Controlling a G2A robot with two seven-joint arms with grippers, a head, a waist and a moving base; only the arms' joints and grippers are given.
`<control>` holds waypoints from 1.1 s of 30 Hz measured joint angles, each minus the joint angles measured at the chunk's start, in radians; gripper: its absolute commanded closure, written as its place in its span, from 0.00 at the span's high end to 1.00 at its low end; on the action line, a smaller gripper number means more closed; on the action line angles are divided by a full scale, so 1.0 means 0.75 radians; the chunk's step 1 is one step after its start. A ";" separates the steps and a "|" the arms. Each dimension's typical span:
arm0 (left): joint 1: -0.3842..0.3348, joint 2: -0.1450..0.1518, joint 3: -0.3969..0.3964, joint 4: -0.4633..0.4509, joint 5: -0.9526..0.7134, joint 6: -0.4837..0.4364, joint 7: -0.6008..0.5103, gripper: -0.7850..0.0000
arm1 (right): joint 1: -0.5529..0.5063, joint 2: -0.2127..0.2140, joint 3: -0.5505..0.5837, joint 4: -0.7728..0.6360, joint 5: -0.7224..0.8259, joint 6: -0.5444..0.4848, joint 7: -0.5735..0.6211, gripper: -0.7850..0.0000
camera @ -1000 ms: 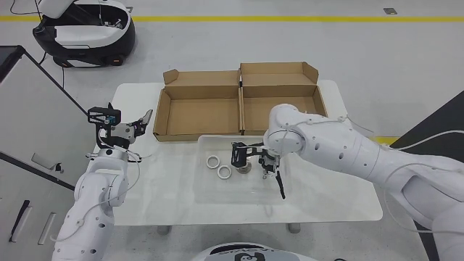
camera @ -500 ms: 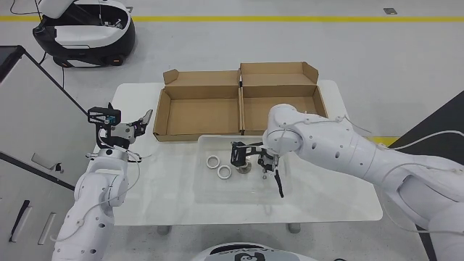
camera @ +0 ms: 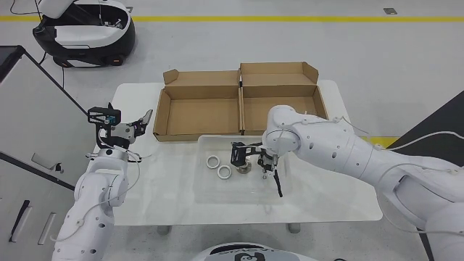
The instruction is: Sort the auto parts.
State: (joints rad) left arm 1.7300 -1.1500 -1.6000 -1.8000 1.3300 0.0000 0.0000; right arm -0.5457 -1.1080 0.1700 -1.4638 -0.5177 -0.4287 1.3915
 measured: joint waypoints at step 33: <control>0.000 0.000 0.000 0.000 0.000 0.000 0.000 1.00 | -0.022 -0.055 0.000 0.091 -0.025 -0.013 -0.014 0.23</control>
State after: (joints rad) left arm 1.7300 -1.1500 -1.6000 -1.8000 1.3300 0.0000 0.0000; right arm -0.5622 -1.1494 0.1700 -1.3953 -0.5366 -0.4388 1.3813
